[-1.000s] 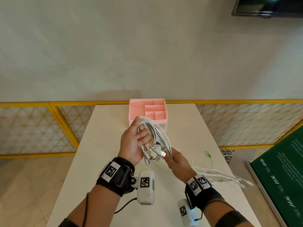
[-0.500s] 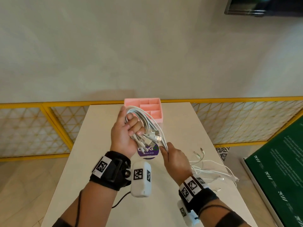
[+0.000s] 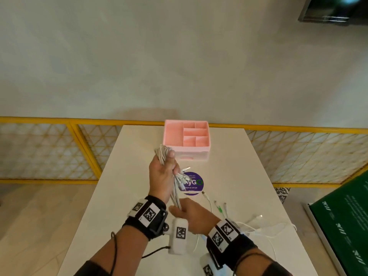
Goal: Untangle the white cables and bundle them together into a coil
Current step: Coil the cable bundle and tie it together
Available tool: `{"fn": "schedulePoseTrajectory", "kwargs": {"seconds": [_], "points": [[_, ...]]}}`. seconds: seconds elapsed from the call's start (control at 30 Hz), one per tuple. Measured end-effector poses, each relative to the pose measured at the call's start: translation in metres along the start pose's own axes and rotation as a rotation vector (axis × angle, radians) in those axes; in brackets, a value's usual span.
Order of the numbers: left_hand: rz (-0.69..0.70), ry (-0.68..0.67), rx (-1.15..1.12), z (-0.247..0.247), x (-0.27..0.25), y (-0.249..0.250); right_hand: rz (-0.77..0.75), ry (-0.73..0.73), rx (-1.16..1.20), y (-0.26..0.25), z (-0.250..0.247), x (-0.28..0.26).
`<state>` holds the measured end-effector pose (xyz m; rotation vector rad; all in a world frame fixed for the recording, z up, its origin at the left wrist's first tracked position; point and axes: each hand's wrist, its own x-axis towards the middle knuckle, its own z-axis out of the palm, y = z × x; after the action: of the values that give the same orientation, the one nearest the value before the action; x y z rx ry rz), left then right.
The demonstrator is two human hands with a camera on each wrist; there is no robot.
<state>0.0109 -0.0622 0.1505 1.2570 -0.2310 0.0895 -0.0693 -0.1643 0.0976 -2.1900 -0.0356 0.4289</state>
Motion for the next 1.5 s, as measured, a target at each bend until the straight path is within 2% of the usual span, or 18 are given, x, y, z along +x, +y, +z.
{"fn": "schedulePoseTrajectory", "kwargs": {"seconds": [0.13, 0.23, 0.3, 0.5, 0.57, 0.7, 0.77, 0.93, 1.07, 1.2, 1.3, 1.4, 1.5], "points": [[0.066, -0.178, 0.319, -0.011, -0.013, -0.024, 0.122, -0.165, 0.176, -0.014, -0.022, -0.011], [0.016, -0.305, 0.418, -0.007, -0.02, -0.032, 0.185, -0.256, 0.252, -0.023, -0.037, -0.014], [0.04, -0.404, 0.482, -0.006, -0.021, -0.036, 0.199, -0.296, 0.226, -0.027, -0.048, -0.014], [0.137, -0.565, 0.655, -0.01, -0.018, -0.033, 0.18, -0.291, 0.238, -0.031, -0.072, -0.023], [0.059, -0.626, 0.666, -0.015, -0.02, -0.036, 0.137, -0.253, 0.216, -0.031, -0.082, -0.026], [-0.28, -0.872, 0.517, -0.009, -0.031, -0.027, 0.042, -0.156, 0.135, -0.026, -0.104, -0.029], [-0.334, -0.936, 0.54, -0.003, -0.035, -0.023, 0.029, -0.09, 0.14, -0.02, -0.112, -0.027], [-0.579, -0.853, 0.319, -0.002, -0.043, -0.024, -0.053, 0.095, 0.135, 0.004, -0.115, -0.019], [-0.65, -0.764, 0.011, 0.006, -0.044, -0.015, -0.133, 0.154, 0.278, 0.019, -0.1, -0.015], [-0.701, -0.685, -0.127, 0.012, -0.047, -0.016, -0.13, 0.156, 0.387, 0.017, -0.093, -0.013], [-0.687, -0.601, -0.033, 0.011, -0.047, -0.018, -0.134, 0.157, 0.368, 0.018, -0.091, -0.011], [-0.613, -0.535, 0.147, 0.011, -0.042, -0.019, -0.136, 0.24, 0.211, 0.023, -0.088, -0.006], [-0.663, -0.495, 0.066, 0.012, -0.041, -0.013, -0.149, 0.227, 0.239, 0.023, -0.085, -0.004]]}}
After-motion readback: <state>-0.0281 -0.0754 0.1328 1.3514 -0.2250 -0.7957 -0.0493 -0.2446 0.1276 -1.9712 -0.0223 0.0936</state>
